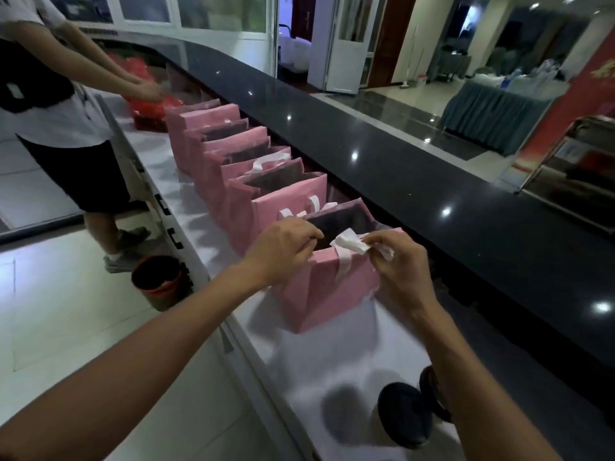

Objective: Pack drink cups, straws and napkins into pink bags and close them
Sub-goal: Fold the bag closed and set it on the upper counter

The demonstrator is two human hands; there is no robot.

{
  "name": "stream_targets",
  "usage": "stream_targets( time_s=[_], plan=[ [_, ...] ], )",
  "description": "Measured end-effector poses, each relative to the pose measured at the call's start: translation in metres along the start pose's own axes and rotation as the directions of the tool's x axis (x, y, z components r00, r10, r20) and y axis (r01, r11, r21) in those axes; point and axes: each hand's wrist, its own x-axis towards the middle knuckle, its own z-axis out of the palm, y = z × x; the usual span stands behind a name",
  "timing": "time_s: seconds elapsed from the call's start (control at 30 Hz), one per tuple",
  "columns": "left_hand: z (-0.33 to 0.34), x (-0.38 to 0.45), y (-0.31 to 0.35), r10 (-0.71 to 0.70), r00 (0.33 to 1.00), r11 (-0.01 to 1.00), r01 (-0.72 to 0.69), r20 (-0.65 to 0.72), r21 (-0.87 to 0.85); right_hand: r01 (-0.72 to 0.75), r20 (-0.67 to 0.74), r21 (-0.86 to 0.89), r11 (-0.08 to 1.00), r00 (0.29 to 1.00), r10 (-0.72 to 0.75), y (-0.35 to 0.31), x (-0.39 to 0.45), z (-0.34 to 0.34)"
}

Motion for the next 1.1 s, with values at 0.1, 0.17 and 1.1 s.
stream_targets(
  time_s=[0.1,0.17,1.1],
  plan=[
    [0.018,0.017,-0.022,-0.060,0.983,0.991,0.038,0.172,0.130,0.054,0.078,-0.132,0.990,0.996,-0.044,0.012,0.035,0.011],
    [0.027,0.015,-0.032,-0.097,0.967,0.984,0.057,0.238,0.169,0.091,0.172,-0.187,0.978,0.983,-0.058,0.019,0.056,0.022],
    [0.035,0.015,-0.096,0.133,0.972,0.990,-0.123,0.193,-0.063,0.035,0.650,-0.588,0.808,0.615,0.446,0.037,0.121,0.119]
  ],
)
